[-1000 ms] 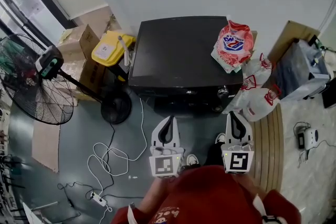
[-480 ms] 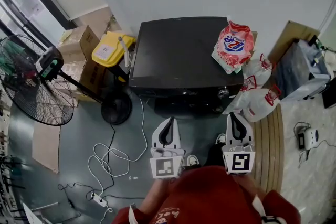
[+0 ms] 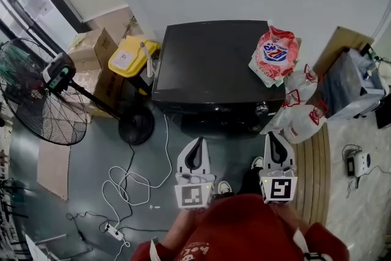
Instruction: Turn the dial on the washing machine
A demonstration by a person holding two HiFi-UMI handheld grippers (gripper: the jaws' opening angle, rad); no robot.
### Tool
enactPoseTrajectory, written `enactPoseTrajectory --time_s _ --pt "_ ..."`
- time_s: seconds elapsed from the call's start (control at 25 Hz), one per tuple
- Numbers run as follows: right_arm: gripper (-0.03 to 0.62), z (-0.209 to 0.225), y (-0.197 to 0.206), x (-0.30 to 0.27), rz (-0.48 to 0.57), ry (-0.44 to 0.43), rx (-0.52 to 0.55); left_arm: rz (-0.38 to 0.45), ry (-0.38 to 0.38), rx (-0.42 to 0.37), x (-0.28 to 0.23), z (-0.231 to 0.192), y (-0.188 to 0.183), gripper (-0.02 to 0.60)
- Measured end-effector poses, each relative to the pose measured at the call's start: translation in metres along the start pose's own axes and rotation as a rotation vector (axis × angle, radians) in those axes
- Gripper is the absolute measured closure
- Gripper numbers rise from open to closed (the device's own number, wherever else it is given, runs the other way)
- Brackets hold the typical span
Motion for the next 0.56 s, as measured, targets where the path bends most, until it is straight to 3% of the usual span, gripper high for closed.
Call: enactPoseTrajectory --time_s 0.56 --pt "0.586 -0.0059 -0.0038 -0.0009 0.0 -0.006 0.008 0.002 -0.01 0.0 0.0049 -0.0067 -0.0036 0.572"
Point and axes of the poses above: the fingertips, and each gripper's own axes: x backward along the fingers, z to its right, y out of its underside, the point moved 3 cm from there along x, backward along the fingers, and after that the axes turned 12 degrees about x, right-handed, at the moved point
